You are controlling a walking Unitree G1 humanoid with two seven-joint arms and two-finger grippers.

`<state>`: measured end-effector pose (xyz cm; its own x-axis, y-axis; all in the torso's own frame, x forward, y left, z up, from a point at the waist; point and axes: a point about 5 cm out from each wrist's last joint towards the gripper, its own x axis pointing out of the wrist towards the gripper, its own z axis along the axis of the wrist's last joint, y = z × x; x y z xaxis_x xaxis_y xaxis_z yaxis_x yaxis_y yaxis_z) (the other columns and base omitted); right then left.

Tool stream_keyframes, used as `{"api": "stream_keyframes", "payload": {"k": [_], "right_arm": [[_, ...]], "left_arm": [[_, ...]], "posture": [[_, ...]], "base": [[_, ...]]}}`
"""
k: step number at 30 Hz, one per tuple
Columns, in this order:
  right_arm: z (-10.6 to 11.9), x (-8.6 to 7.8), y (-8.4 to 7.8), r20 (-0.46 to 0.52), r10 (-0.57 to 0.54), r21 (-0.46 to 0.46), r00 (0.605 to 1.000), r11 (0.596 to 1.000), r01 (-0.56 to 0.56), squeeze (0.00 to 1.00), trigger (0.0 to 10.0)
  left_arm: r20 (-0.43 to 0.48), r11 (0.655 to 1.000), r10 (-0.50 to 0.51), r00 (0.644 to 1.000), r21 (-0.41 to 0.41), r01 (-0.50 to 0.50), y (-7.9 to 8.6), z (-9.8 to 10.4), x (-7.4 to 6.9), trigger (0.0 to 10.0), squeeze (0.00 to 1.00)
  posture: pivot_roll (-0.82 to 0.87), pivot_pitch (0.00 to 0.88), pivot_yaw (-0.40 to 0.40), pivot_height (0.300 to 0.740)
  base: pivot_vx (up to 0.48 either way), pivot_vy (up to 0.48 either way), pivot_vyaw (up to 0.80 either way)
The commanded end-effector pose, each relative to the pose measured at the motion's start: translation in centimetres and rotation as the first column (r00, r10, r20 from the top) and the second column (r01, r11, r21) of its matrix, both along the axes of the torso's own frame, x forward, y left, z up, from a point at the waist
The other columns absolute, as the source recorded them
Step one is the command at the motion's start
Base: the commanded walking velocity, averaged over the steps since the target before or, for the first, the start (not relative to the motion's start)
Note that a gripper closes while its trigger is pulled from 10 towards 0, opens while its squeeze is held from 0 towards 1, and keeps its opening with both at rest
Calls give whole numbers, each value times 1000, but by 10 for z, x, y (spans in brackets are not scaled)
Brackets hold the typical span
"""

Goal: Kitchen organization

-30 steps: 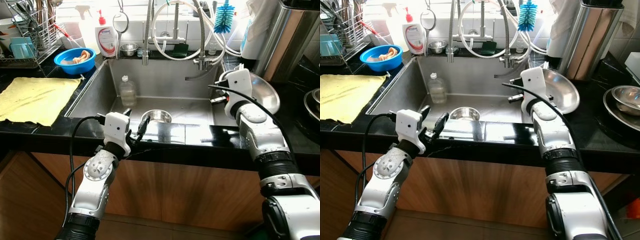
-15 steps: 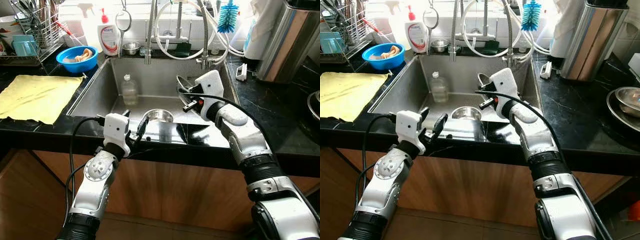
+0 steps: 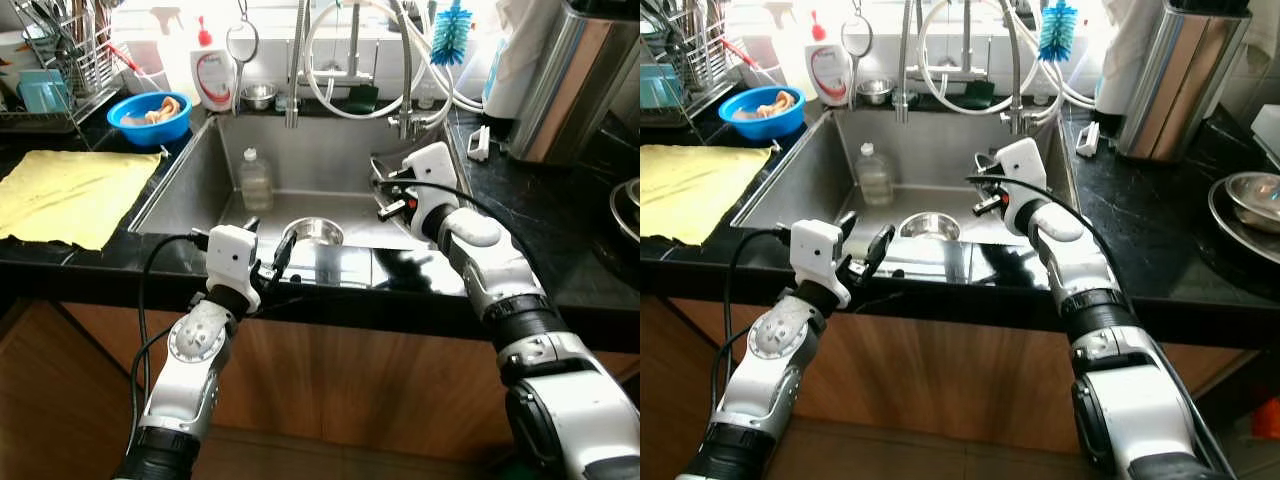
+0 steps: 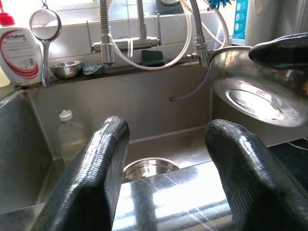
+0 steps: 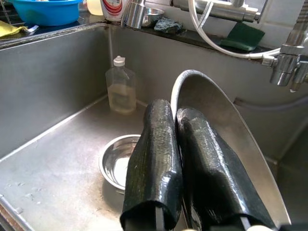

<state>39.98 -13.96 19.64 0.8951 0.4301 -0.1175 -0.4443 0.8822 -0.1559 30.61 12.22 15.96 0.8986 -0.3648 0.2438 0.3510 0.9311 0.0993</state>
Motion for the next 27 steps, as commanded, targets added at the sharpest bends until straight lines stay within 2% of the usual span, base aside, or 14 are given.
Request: {"api": "stream_keyframes", "payload": {"k": [1, 12, 13, 14, 15, 17, 18, 27], "right_arm": [[10, 3, 3, 29, 7, 30, 1000, 1000, -8, 0, 10000], [2, 8, 1, -17, -5, 52, 1000, 999, 5, 0, 10000], [1, 8, 0, -20, -9, 56, 1000, 998, 10, 102, 10000], [1, 8, -1, -21, -9, 58, 1000, 998, 11, 102, 10000], [0, 8, -1, -23, -11, 59, 1000, 998, 13, 816, 10000], [-3, 8, -1, -34, -14, 58, 999, 998, 16, 906, 10000], [-4, 8, -1, -38, -14, 57, 999, 998, 16, 1000, 10000], [-5, 8, -1, -38, -24, 55, 999, 998, 26, 1000, 10000]], "left_arm": [[27, 1000, 6, 1000, 19, -7, 1, 5, 1, 10000, 0], [32, 1000, 10, 999, 18, -10, 2, 6, 1, 10000, 0], [31, 1000, 11, 999, 18, -11, 2, 6, 1, 10000, 0], [32, 1000, 11, 999, 18, -12, 2, 6, 1, 10000, 0], [31, 1000, 11, 999, 18, -12, 2, 6, 1, 10000, 0], [30, 1000, 13, 999, 18, -14, 2, 6, 1, 10000, 0], [29, 1000, 15, 999, 18, -15, 2, 6, 1, 10000, 0], [27, 1000, 21, 999, 19, -22, 3, 6, 1, 10000, 0]], "posture": [[-2, 0, 11, 740], [10, 0, 6, 740], [10, 0, 6, 740], [12, 0, 5, 740], [12, 0, 7, 740], [13, 0, 5, 740], [14, 0, 4, 740], [15, 0, 3, 740]], "base": [[0, 0, 0], [0, 0, 0], [0, 0, 0], [0, 0, 0], [0, 0, 0], [0, 0, 0], [0, 0, 0], [0, 0, 0]]}}
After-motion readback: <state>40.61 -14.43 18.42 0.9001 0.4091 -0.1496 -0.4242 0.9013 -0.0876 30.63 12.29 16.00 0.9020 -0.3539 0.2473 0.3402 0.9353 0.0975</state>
